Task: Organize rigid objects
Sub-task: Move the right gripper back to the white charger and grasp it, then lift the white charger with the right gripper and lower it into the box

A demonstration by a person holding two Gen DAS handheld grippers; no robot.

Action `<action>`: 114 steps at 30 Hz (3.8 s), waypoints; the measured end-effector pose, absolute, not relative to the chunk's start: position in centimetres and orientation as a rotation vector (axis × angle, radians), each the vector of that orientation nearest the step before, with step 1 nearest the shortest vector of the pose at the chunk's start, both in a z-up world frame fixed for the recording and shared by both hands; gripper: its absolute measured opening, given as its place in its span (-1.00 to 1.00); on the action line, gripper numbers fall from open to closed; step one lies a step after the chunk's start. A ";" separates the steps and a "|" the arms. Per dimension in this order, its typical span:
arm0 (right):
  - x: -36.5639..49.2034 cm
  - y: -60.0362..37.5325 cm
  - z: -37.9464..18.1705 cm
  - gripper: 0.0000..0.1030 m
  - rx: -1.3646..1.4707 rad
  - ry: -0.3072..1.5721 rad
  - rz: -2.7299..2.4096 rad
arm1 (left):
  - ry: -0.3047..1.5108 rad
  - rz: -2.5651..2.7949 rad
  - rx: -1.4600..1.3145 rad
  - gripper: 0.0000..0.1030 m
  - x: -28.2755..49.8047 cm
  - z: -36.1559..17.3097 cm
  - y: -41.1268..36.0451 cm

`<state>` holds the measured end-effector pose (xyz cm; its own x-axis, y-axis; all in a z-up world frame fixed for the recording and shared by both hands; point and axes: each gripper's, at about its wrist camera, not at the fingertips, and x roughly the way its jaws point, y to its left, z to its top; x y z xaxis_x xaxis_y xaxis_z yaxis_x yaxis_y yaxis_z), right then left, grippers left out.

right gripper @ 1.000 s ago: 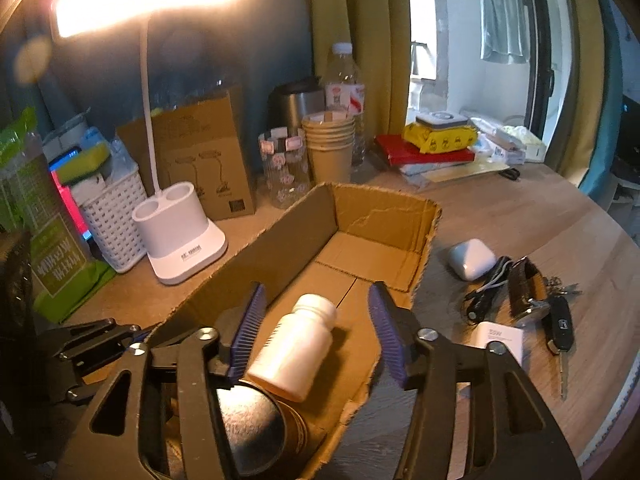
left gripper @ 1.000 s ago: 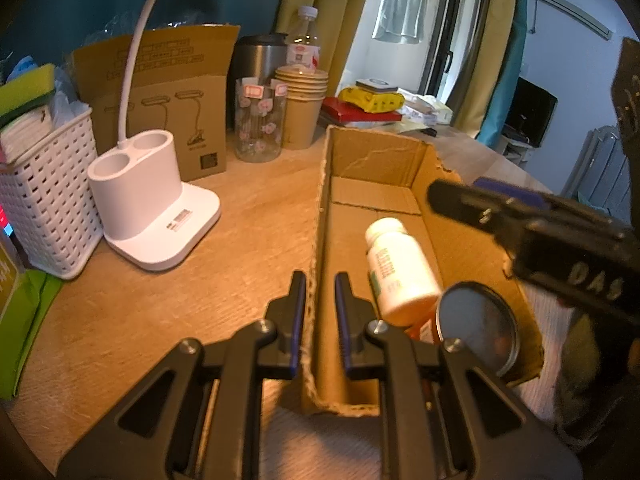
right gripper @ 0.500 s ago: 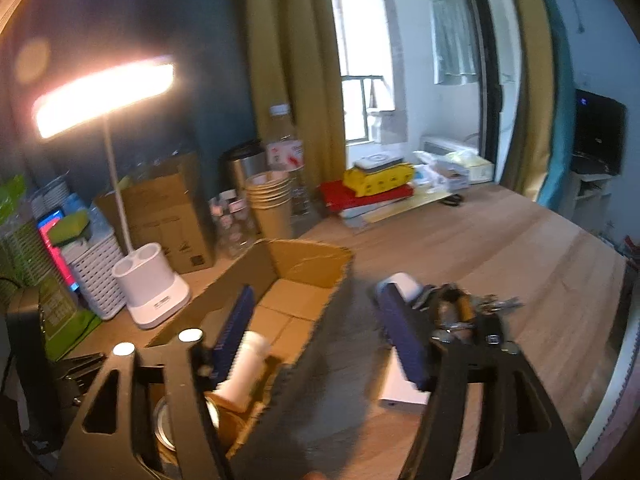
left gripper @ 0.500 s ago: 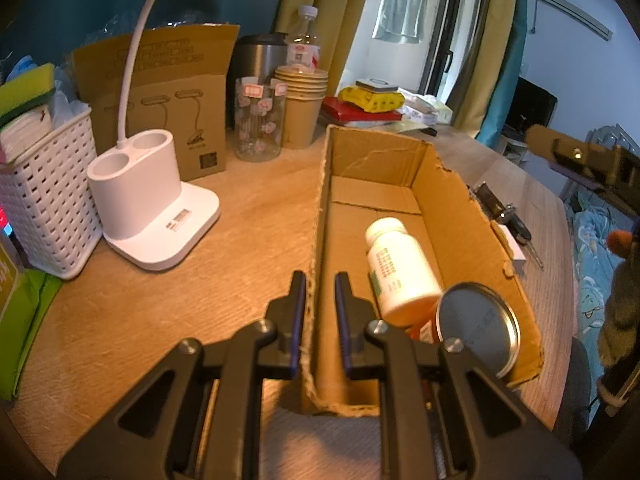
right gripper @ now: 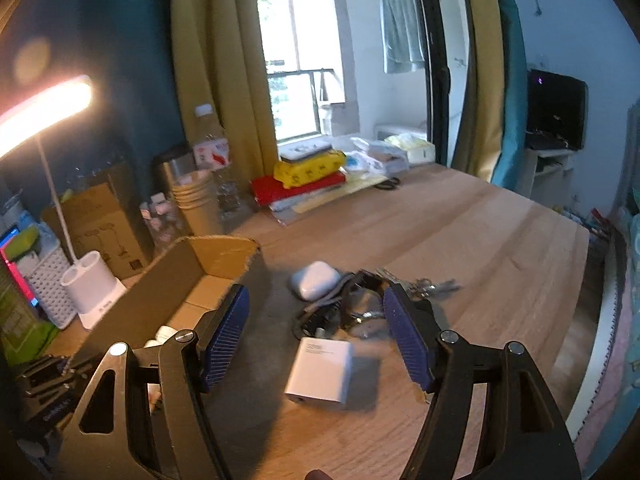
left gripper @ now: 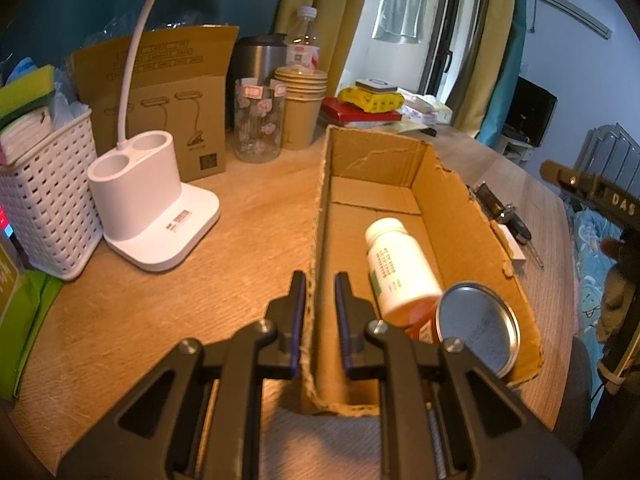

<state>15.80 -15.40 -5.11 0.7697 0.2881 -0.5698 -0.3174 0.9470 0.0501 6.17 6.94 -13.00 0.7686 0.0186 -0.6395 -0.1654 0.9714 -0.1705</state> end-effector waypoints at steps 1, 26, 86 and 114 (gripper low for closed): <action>15.9 -15.5 -5.4 0.41 -0.049 0.620 0.326 | 0.688 0.101 -0.222 -0.71 6.1 -13.0 6.9; 18.1 -13.7 -11.3 0.41 -0.115 0.783 0.311 | 0.686 0.099 -0.221 -0.71 6.0 -13.1 6.7; 14.8 -10.8 -8.4 0.00 -0.191 0.748 0.425 | 0.686 0.099 -0.218 -0.71 5.9 -13.1 6.5; 10.9 -6.1 -5.1 0.00 -0.211 0.646 0.601 | 0.686 0.099 -0.217 -0.71 5.9 -13.1 6.5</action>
